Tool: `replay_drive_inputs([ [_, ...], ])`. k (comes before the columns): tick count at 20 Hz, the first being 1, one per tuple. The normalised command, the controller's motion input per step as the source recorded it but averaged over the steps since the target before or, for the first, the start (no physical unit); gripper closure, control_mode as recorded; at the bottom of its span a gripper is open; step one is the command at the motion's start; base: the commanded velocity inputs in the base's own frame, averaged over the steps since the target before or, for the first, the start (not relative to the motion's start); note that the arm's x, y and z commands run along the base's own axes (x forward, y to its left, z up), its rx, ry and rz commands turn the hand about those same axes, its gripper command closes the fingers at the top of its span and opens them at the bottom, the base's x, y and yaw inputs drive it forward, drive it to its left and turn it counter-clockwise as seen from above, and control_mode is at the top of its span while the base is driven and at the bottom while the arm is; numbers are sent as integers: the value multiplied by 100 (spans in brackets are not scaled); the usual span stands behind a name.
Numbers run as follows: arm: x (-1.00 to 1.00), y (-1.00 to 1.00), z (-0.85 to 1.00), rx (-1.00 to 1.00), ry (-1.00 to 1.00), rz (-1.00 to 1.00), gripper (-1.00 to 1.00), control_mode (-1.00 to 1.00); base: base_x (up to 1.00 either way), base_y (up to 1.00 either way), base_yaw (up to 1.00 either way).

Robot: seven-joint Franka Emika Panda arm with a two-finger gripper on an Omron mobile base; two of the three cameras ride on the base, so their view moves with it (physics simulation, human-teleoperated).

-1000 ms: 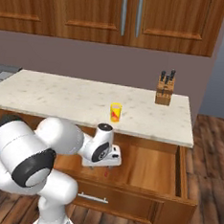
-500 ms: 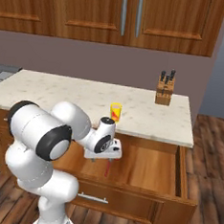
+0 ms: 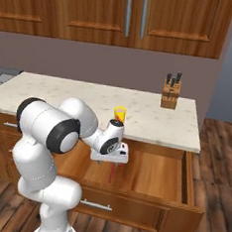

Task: Pick up the straw from the left drawer and put it inside the smoothie cup.

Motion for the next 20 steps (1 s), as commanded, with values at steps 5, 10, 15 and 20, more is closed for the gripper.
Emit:
replay_drive_inputs([
  [5, 11, 0, -31, 0, 0, -7, -100, -100, 0, 0, 0],
  [10, 28, 0, -26, 0, 0, -6, -100, -100, 0, 0, 0],
  [15, 31, 0, -22, 0, 1, -4, -100, -100, 0, 0, 0],
  [20, 26, -2, -27, 0, 0, -3, -100, -100, 0, 0, 0],
])
